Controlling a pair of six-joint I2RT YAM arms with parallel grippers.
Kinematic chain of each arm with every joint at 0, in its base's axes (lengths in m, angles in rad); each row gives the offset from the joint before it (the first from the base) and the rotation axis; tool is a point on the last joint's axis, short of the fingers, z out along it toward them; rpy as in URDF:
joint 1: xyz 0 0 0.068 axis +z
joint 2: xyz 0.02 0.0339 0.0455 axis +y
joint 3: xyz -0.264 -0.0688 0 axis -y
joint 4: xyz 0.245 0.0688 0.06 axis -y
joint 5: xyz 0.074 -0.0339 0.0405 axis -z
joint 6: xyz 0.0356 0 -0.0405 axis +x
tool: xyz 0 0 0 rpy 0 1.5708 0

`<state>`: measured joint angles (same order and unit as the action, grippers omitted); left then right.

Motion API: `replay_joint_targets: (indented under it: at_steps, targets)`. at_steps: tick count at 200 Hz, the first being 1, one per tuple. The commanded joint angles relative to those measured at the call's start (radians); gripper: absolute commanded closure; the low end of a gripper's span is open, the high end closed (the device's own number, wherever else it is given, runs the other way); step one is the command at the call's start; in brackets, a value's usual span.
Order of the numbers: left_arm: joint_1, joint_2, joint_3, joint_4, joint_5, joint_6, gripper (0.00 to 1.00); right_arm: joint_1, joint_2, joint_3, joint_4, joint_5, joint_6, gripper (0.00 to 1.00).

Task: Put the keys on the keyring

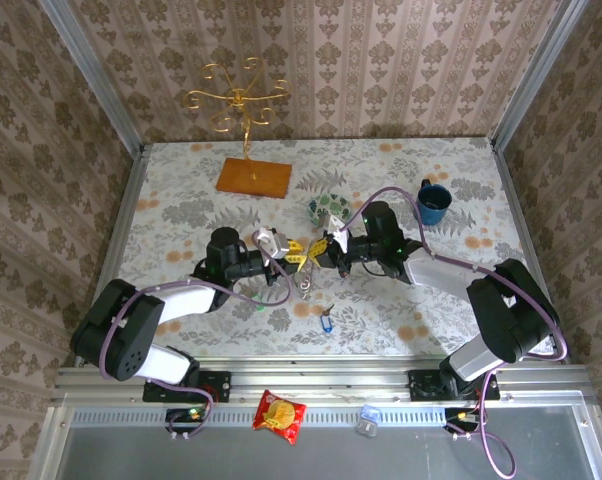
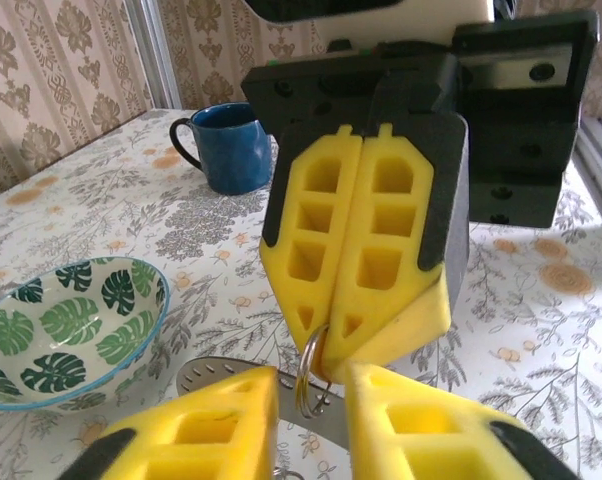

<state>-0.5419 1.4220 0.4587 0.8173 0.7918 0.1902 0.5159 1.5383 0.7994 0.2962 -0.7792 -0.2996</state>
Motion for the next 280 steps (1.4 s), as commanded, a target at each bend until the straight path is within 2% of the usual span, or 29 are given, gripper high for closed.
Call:
replay_joint_targets:
  at_steps: [1, 24, 56, 87, 126, 164, 181, 199, 212, 232, 255, 280]
  targets:
    - [0.006, -0.045, 0.036, -0.126, -0.017, 0.079, 0.71, 0.014, -0.038, 0.077, -0.194, 0.010, -0.117, 1.00]
    - [0.010, -0.090, 0.091, -0.326, -0.041, 0.197, 0.71, 0.041, -0.035, 0.163, -0.406, 0.099, -0.253, 1.00]
    - [0.021, -0.102, 0.129, -0.392, -0.022, 0.236, 0.72, 0.080, -0.014, 0.257, -0.588, 0.218, -0.352, 1.00]
    - [0.020, -0.082, 0.157, -0.455, 0.007, 0.269, 0.76, 0.095, -0.016, 0.296, -0.625, 0.227, -0.371, 1.00]
    - [0.022, -0.072, 0.167, -0.455, 0.017, 0.278, 0.83, 0.116, -0.009, 0.325, -0.638, 0.223, -0.383, 1.00]
    - [0.022, -0.063, 0.178, -0.468, 0.026, 0.289, 0.84, 0.130, -0.001, 0.342, -0.631, 0.218, -0.380, 1.00]
    - [0.022, -0.060, 0.178, -0.461, 0.031, 0.289, 0.89, 0.131, 0.001, 0.345, -0.624, 0.204, -0.373, 1.00]
    - [0.023, -0.059, 0.174, -0.451, 0.039, 0.284, 0.97, 0.126, -0.009, 0.331, -0.595, 0.174, -0.346, 1.00]
    - [0.026, -0.060, 0.164, -0.426, 0.046, 0.268, 1.00, 0.101, -0.031, 0.290, -0.522, 0.132, -0.287, 0.83]
    - [0.035, -0.060, 0.125, -0.323, 0.055, 0.208, 1.00, 0.027, -0.083, 0.173, -0.318, 0.020, -0.152, 0.73]
    - [0.039, -0.040, 0.067, -0.138, 0.061, 0.114, 1.00, -0.020, -0.107, 0.038, -0.075, -0.041, -0.036, 0.69]
    - [0.040, 0.000, 0.026, 0.045, 0.067, 0.016, 1.00, -0.022, -0.081, -0.008, 0.030, -0.061, 0.006, 0.69]
